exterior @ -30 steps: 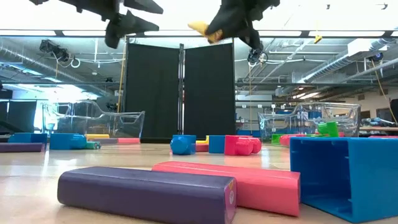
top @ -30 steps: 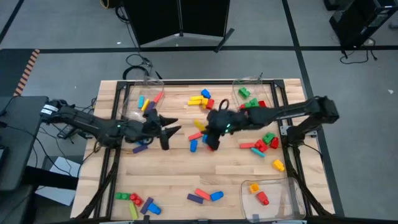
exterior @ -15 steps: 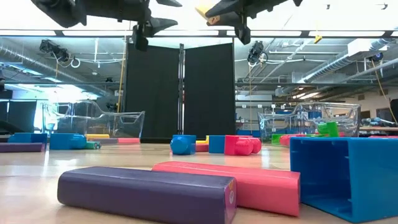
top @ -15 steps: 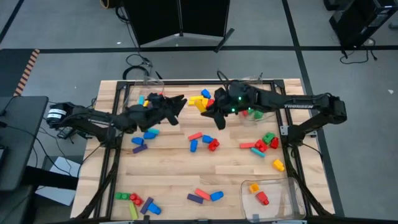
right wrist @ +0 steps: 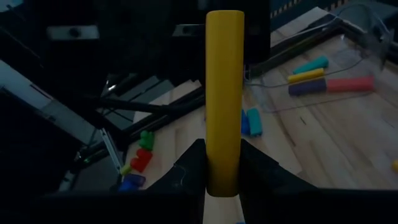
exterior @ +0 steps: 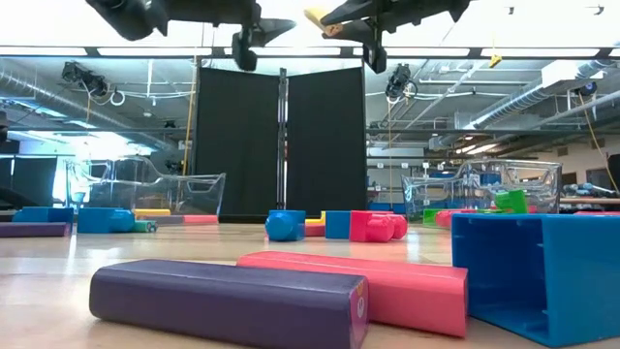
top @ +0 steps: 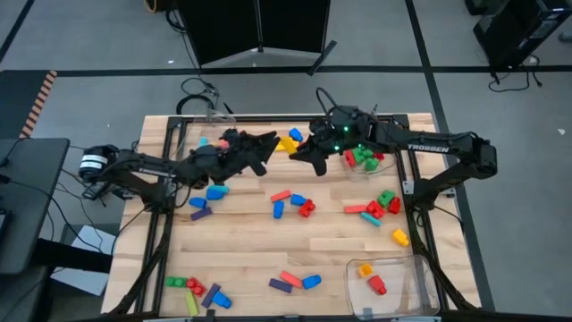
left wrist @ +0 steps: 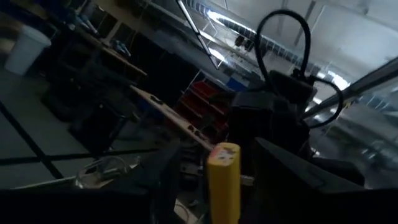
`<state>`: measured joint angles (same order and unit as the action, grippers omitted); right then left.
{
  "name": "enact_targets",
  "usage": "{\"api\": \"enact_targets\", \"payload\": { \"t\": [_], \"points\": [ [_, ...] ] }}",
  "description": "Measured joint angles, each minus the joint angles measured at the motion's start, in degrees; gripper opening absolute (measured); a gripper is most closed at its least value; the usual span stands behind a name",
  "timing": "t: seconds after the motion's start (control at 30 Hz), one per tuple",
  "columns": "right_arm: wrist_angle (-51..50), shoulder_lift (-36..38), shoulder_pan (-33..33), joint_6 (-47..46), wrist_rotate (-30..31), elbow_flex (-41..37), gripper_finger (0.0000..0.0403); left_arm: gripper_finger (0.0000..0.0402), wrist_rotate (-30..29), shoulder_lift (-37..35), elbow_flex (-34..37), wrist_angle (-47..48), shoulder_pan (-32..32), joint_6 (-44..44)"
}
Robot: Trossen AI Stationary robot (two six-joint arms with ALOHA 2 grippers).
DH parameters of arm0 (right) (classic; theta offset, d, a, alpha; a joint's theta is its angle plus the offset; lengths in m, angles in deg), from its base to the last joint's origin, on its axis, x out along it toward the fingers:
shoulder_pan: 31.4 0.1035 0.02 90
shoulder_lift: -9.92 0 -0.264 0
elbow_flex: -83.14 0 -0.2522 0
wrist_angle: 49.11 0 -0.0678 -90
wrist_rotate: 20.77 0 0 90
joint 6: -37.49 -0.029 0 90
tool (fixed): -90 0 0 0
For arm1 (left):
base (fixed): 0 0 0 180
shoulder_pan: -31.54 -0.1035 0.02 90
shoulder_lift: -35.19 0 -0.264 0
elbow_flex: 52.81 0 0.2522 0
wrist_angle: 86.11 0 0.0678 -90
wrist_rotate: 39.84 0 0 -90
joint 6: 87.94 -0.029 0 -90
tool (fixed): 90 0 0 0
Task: Sort blocks by size
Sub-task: Put the yellow block into the top left transparent bin
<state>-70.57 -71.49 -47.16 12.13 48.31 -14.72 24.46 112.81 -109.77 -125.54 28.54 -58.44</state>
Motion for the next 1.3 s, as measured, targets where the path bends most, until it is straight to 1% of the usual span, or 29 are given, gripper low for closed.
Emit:
{"api": "enact_targets", "payload": {
  "t": [0.23, 0.33, 0.43, 0.53, 0.63, 0.7, 0.73, 0.8, 0.93, 1.17, 1.3],
  "points": [
    [0.21, 0.00, -0.26, 1.36, -0.93, 0.00, 0.0069, 0.0202, 3.29, 3.03, -6.45, 8.59, -1.13, -0.72],
    [0.19, 0.00, -0.24, 1.42, -1.22, 0.00, 0.0070, 0.0202, 4.37, 4.41, -7.61, 8.41, -1.14, -0.93],
    [0.16, 0.00, -0.24, 1.49, -1.24, 0.00, 0.0082, 0.0198, 4.57, 5.26, -8.34, 8.18, -1.12, -1.73],
    [0.16, 0.00, -0.24, 1.55, -1.25, 0.00, 0.0085, 0.0170, 4.37, 5.38, -8.45, 8.40, -1.14, -2.06],
    [0.16, 0.00, -0.24, 2.00, -1.25, 0.02, 0.0077, 0.0120, 4.34, 5.36, -8.45, 8.40, -1.14, -2.74],
    [0.28, -0.02, -0.24, 3.00, -1.88, 0.02, 0.0074, 0.0085, 5.74, 5.36, -8.45, 8.04, -1.14, -3.37],
    [0.44, -0.02, -0.23, 3.34, -2.45, 0.03, 0.0074, 0.0075, 6.41, 5.30, -8.46, 7.76, -1.10, -3.51],
    [0.44, -0.02, -0.13, 3.45, -2.83, 0.07, 0.0080, 0.0074, 7.56, 5.25, -8.55, 7.75, -1.05, -3.87],
    [0.38, -0.07, -0.24, 3.28, -2.24, 0.07, 0.0093, 0.0073, 7.83, 5.27, -8.53, 7.84, -1.14, -4.66],
    [0.23, -0.07, -0.28, 4.48, -1.14, 0.07, 0.0100, 0.0068, 7.70, 5.27, -8.53, 8.22, -1.14, -4.02],
    [-0.19, -0.07, -1.05, 4.31, -1.05, 0.07, 0.0118, 0.0066, 7.35, 5.04, -8.46, 9.02, -1.43, -5.46]
  ]
}}
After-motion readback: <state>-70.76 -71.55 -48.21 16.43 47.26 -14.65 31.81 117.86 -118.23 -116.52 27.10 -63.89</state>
